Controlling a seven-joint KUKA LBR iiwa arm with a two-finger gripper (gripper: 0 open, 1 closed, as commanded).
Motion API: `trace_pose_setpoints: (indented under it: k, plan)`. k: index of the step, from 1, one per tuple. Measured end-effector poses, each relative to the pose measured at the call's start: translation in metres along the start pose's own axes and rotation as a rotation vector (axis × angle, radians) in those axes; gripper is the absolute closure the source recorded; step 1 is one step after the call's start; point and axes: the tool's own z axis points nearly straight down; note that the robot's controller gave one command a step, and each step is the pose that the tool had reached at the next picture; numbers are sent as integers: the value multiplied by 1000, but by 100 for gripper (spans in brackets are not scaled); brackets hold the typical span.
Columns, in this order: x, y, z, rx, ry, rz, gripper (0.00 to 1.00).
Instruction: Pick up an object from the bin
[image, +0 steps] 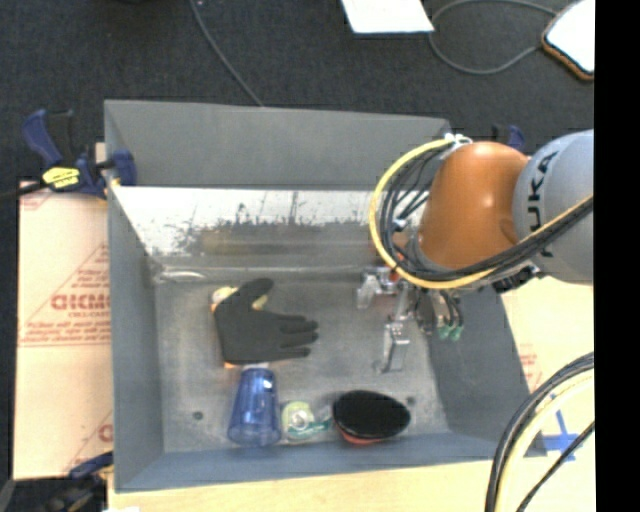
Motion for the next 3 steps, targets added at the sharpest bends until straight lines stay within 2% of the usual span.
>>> trace_pose_setpoints:
  k: [1, 2, 3]
  plan:
    - [-2, 0, -4, 1, -8, -1, 0]
    - [72, 4, 85, 4, -9, -305, 0]
    - [75, -7, 45, 3, -12, -433, 0]
